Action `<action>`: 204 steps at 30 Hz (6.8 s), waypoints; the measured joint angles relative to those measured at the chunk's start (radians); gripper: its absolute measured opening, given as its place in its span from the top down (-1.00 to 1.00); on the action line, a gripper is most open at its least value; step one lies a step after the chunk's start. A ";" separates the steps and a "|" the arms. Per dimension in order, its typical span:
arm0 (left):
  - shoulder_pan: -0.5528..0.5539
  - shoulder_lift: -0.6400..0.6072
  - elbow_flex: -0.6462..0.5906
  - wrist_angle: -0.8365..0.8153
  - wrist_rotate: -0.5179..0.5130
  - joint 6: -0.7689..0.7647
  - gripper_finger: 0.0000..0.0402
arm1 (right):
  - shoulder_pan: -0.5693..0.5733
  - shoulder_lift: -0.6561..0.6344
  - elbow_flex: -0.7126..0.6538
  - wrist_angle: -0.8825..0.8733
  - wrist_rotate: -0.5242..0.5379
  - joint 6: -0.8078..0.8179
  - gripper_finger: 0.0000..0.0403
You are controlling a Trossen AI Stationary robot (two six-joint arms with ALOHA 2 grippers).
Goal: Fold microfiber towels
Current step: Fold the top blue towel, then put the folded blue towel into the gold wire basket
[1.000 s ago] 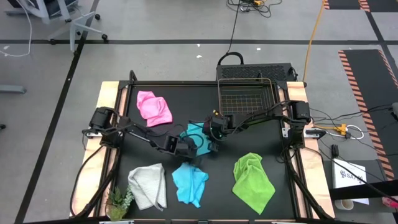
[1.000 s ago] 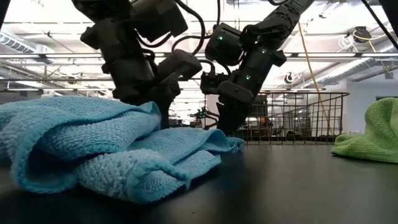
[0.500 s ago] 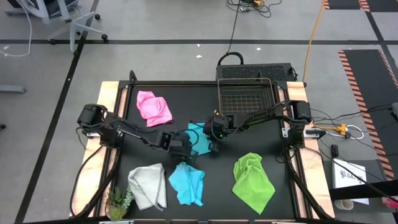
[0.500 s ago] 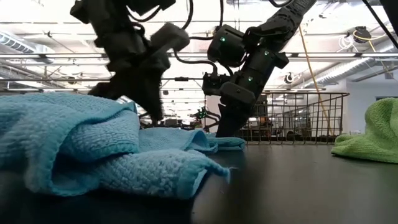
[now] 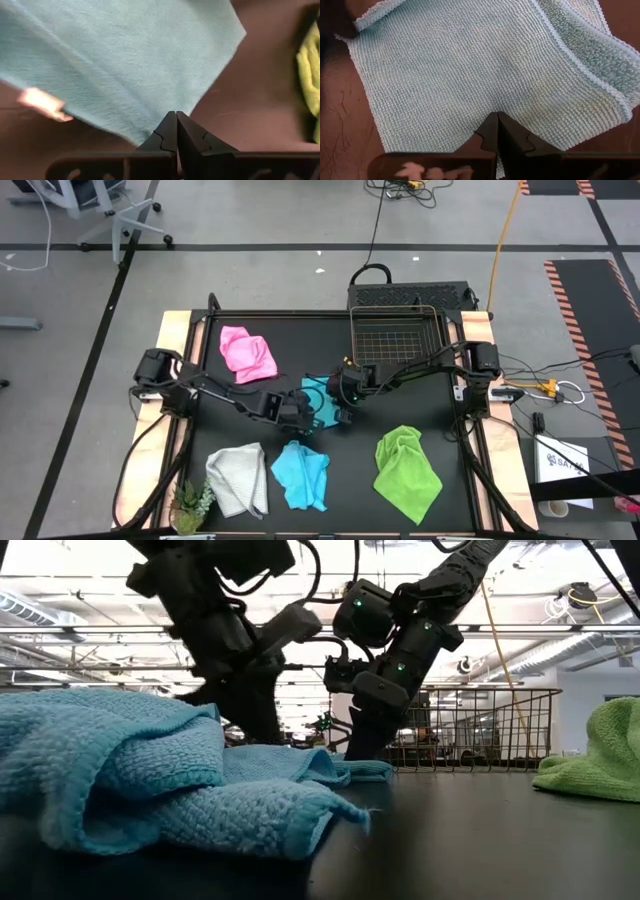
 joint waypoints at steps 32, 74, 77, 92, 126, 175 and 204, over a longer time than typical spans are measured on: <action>0.007 0.026 0.001 -0.043 0.026 0.033 0.99 | 0.137 -0.052 -0.001 0.016 -0.105 0.056 1.00; -0.064 -0.121 -0.002 -0.588 0.084 -0.026 0.97 | 0.093 0.040 0.002 0.011 -0.076 0.034 1.00; -0.065 -0.155 -0.002 -0.590 0.030 -0.030 0.99 | 0.093 0.034 0.001 0.013 -0.076 0.034 1.00; 0.086 -0.160 0.000 -0.406 -0.096 0.119 0.91 | 0.092 -0.115 -0.003 0.000 -0.072 0.033 1.00; 0.231 0.002 0.002 -0.198 0.098 0.291 0.15 | 0.088 -0.215 0.000 -0.135 -0.048 0.051 0.63; 0.349 -0.057 0.003 0.028 -0.091 0.507 0.88 | 0.088 -0.215 0.000 -0.171 -0.052 0.079 0.63; 0.407 -0.096 0.001 -0.122 -0.027 0.599 0.25 | 0.087 -0.215 0.000 -0.227 -0.048 0.202 0.63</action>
